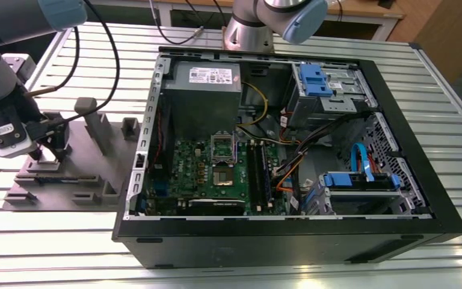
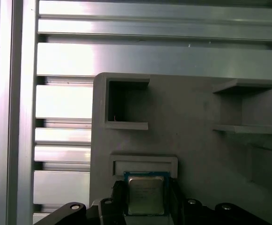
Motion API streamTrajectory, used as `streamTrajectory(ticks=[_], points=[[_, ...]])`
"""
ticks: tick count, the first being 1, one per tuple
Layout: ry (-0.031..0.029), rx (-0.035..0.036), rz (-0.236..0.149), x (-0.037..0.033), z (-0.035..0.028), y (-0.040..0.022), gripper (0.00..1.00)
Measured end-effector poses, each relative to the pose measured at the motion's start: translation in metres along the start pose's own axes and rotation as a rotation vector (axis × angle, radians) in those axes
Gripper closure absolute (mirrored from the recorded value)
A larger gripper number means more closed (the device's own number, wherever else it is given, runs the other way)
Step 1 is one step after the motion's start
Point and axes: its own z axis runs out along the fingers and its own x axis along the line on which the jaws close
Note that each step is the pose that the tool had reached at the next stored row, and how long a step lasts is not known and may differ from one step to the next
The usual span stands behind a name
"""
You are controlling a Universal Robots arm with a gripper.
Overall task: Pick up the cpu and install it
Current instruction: 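Pick up the cpu and move it towards the insertion slot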
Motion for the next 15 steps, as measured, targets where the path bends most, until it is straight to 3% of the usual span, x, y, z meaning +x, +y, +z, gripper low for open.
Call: streamTrajectory(ticks=[15], points=[[0.0, 0.0, 0.0, -0.0001, -0.0045, 0.0001, 0.53]])
